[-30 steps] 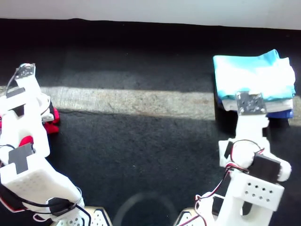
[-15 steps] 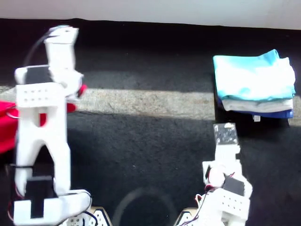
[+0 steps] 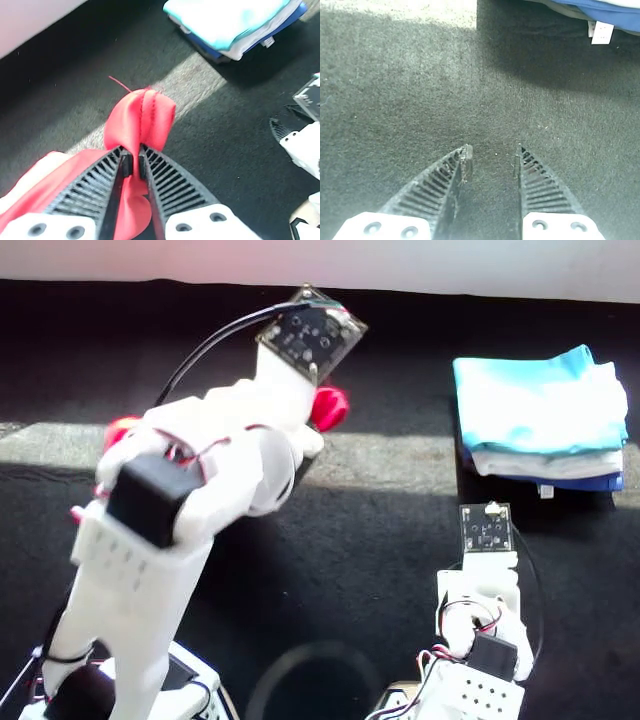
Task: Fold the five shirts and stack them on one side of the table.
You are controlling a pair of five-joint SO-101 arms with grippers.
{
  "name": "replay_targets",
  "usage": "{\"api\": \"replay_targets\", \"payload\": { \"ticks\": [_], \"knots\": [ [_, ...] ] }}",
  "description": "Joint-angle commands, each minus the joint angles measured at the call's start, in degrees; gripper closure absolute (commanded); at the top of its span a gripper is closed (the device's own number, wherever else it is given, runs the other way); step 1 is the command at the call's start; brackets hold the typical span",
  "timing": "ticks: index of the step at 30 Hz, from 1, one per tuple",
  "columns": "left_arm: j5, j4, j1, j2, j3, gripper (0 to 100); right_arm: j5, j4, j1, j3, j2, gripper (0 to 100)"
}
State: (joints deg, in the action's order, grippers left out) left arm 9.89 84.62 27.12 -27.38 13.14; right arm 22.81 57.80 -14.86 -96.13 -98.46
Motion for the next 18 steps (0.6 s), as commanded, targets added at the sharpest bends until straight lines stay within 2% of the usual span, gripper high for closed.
{"api": "replay_targets", "payload": {
  "ticks": [1, 3, 6, 11, 14, 16, 18],
  "knots": [
    [0.00, 2.73, 1.10, -2.15, 5.14, 99, 0.26, 0.31, -0.66, -7.52, -0.48, 85.3],
    [0.00, 5.63, 0.48, -2.24, 5.41, 96, 0.26, 0.31, -0.66, -7.52, -0.48, 85.3],
    [0.00, 11.25, -4.44, -1.80, 5.14, 88, 0.26, 0.31, -0.66, -7.52, -0.48, 85.3],
    [0.35, 13.36, -24.31, -0.22, -7.16, 85, 0.26, 0.31, -0.66, -7.52, -0.48, 85.3],
    [0.44, 8.97, -38.29, 1.27, -17.89, 85, 0.26, 0.31, -0.66, -7.52, -0.48, 85.3],
    [3.16, 4.84, -46.55, 2.42, -24.84, 85, 0.26, 0.31, -0.66, -7.52, -0.48, 85.3],
    [6.15, 1.05, -50.51, 3.21, -30.55, 85, 0.26, 0.31, -0.57, -7.52, -0.48, 85.3]
  ]
}}
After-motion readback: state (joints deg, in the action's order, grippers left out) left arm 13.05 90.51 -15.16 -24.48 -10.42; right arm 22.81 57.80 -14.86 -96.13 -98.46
